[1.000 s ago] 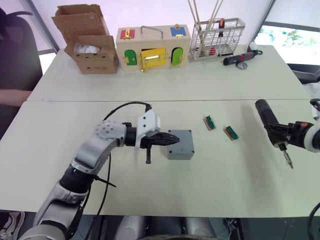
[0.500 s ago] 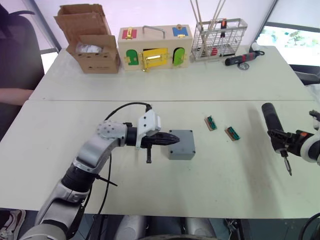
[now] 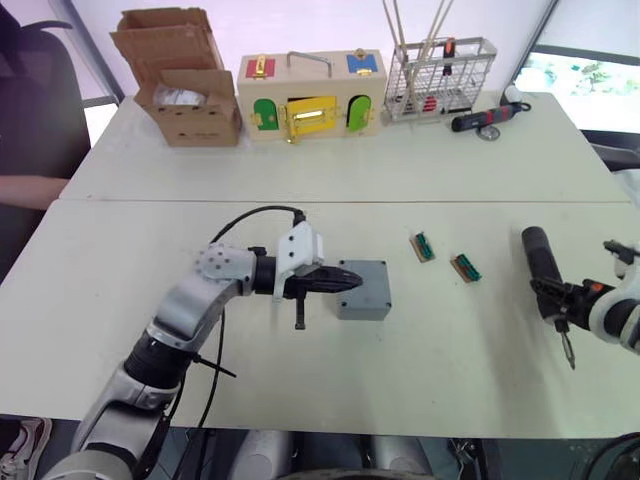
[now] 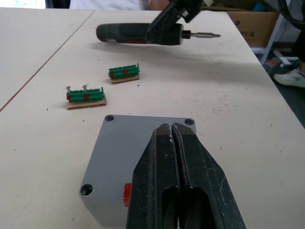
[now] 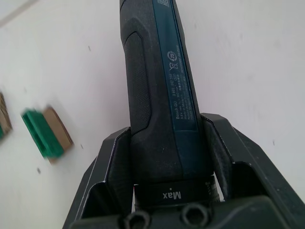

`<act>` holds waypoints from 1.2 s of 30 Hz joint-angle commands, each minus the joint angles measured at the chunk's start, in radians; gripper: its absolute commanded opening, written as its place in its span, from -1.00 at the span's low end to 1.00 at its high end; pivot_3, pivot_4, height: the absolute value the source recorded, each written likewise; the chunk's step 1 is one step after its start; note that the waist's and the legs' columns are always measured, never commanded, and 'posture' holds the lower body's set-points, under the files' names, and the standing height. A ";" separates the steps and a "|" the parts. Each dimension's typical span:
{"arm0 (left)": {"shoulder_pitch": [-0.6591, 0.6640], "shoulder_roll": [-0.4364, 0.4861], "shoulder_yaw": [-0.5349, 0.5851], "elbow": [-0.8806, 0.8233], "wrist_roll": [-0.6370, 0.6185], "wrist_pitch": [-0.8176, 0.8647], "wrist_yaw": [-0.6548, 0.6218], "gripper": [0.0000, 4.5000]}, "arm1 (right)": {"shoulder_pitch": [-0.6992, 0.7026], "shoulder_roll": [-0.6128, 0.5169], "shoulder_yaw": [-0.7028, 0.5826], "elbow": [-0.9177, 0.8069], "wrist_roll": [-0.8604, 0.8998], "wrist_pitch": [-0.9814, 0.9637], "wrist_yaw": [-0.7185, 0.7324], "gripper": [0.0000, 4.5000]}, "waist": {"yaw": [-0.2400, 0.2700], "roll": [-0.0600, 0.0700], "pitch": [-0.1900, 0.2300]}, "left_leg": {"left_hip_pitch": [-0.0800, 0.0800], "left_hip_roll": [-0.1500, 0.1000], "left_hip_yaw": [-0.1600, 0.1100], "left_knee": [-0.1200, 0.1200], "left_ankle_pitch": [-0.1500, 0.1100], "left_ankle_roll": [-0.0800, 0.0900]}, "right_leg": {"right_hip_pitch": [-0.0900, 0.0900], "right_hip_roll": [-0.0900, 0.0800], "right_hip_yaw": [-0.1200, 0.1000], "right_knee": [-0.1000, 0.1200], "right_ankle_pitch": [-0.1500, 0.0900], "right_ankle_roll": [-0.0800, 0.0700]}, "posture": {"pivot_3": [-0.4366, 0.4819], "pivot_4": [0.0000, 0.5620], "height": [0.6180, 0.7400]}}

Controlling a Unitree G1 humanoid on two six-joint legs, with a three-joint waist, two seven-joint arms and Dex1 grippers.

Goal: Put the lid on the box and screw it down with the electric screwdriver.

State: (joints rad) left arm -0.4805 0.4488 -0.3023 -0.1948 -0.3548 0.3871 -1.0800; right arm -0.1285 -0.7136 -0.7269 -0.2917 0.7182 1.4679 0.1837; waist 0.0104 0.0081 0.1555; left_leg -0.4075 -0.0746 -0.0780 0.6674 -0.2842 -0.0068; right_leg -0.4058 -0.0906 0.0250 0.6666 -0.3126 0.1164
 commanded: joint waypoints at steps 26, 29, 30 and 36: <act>0.009 -0.038 -0.014 0.013 0.060 -0.054 0.038 -1.00 | -0.427 -0.570 0.848 0.502 -0.124 -0.033 0.695 0.99 | -0.001 -0.001 0.000 | 0.001 0.000 0.000 0.000 -0.002 0.004 | 0.001 0.000 -0.001 -0.001 0.000 0.000 | -0.05 -0.47 1.00; 0.019 -0.034 -0.012 0.001 0.058 -0.047 0.051 -1.00 | -0.498 -0.552 0.950 0.560 -0.176 -0.046 0.746 0.99 | 0.001 -0.001 0.000 | 0.001 0.000 0.000 0.000 -0.001 0.002 | 0.001 0.000 -0.001 -0.001 0.000 0.000 | -0.05 -0.47 1.00; 0.020 -0.036 -0.014 -0.001 0.058 -0.045 0.056 -1.00 | -0.512 -0.548 0.988 0.572 -0.202 -0.069 0.764 0.99 | 0.002 -0.001 0.000 | 0.000 0.000 0.000 0.000 0.000 0.000 | 0.001 0.000 -0.001 -0.002 0.000 0.000 | -0.05 -0.47 1.00; 0.021 -0.037 -0.013 -0.018 0.055 -0.032 0.076 -1.00 | -0.598 -0.524 1.190 0.665 -0.355 -0.177 0.893 0.51 | 0.001 -0.005 -0.001 | 0.000 0.000 -0.001 0.001 0.000 0.000 | 0.001 -0.001 -0.001 -0.002 0.000 0.000 | -0.05 -0.47 1.00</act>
State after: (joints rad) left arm -0.4590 0.4098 -0.3317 -0.1734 -0.2924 0.3545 -1.0101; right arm -0.7237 -1.2452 0.4087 0.3432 0.4143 1.3284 1.0457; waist 0.0114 0.0030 0.1546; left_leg -0.4070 -0.0744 -0.0786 0.6683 -0.2843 -0.0070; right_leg -0.4047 -0.0914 0.0242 0.6647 -0.3125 0.1162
